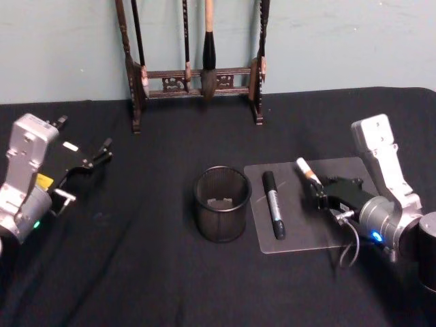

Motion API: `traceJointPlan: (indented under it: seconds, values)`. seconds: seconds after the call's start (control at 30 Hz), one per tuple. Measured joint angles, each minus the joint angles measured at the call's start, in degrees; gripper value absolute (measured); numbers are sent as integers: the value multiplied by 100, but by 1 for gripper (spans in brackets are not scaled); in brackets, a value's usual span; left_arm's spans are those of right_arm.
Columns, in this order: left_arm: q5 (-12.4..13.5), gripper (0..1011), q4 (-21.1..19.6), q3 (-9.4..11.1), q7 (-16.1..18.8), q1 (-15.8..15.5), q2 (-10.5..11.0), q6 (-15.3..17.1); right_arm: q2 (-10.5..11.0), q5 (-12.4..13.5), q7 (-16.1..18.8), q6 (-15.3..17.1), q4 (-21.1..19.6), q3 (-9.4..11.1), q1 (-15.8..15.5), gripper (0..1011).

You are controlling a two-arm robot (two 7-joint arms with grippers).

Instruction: Pick up the water-based marker from the table and place it into the pen holder.

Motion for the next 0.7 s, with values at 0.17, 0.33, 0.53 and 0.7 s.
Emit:
traceJointPlan:
  seconds: [0.17, 0.33, 0.53, 0.7]
  values:
    - [0, 1001, 0, 0, 0, 0, 0, 0, -57, -20, 227, -856, -49, 146, -95, 177]
    - [0, 1001, 0, 0, 0, 0, 0, 0, -80, -46, 544, -1887, -24, 209, -147, 177]
    - [0, 1001, 0, 0, 0, 0, 0, 0, -158, 23, 1049, -3216, 193, 218, -94, 176]
    - [0, 1001, 0, 0, 0, 0, 0, 0, -297, 191, 1429, -3956, 434, 140, 62, 177]
